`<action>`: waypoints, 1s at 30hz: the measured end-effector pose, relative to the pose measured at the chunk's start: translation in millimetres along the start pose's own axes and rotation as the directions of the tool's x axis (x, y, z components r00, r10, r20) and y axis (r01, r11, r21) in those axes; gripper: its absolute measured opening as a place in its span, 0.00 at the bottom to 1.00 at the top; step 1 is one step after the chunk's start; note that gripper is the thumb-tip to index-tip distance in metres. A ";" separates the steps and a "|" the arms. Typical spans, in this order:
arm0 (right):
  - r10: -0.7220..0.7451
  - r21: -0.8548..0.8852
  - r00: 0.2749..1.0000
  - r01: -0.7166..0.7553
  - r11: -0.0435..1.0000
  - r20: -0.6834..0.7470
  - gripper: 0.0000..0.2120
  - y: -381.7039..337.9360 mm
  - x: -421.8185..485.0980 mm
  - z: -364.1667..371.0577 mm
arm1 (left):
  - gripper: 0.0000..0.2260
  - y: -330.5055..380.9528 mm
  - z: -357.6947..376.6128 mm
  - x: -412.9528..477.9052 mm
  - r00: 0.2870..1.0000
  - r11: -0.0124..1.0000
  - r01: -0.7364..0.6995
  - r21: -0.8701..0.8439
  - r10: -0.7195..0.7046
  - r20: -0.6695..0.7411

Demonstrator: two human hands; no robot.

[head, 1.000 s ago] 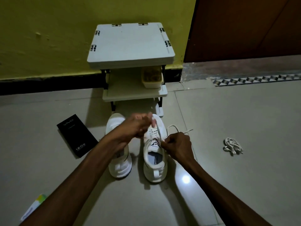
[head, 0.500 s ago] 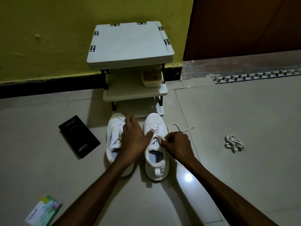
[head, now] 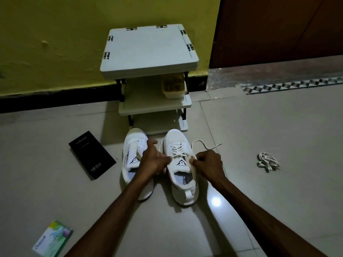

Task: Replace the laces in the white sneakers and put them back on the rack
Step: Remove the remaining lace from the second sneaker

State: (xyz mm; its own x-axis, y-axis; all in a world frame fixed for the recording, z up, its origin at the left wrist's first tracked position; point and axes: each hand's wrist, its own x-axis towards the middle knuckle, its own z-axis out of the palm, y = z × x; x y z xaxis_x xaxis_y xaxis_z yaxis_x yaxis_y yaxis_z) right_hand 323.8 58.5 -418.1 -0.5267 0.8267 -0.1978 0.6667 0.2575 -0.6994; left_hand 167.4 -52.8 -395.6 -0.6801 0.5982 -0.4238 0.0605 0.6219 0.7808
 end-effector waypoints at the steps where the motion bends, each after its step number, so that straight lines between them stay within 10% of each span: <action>1: 0.002 0.039 0.999 -0.003 0.999 0.035 0.14 -0.6 0.9 -0.4 | 0.27 4.9 3.8 -5.0 0.994 0.991 -0.102 0.090 0.105 -0.032; 7: -0.348 -0.199 0.937 0.339 0.920 -0.014 0.13 -21.4 -1.3 -5.8 | 0.07 7.6 17.6 -29.2 0.857 0.758 -0.345 0.553 0.495 -0.143; 15: -0.547 -0.647 0.814 0.527 0.552 0.196 0.09 -56.6 13.2 7.6 | 0.10 10.9 14.7 -33.4 0.909 0.846 -0.292 0.446 0.390 -0.144; 30: -0.579 -0.775 0.726 0.586 0.238 0.371 0.12 -67.6 8.3 7.3 | 0.09 12.0 5.1 -25.1 0.967 0.890 -0.191 0.414 0.244 -0.079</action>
State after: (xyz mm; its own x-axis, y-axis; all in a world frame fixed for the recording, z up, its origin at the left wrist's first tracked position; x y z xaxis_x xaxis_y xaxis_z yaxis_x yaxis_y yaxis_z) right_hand 270.5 44.4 -377.5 -0.9641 0.2655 0.0070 0.2588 0.9330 0.2500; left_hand 188.9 -57.8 -378.0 -0.7002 0.6901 -0.1829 0.4862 0.6485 0.5857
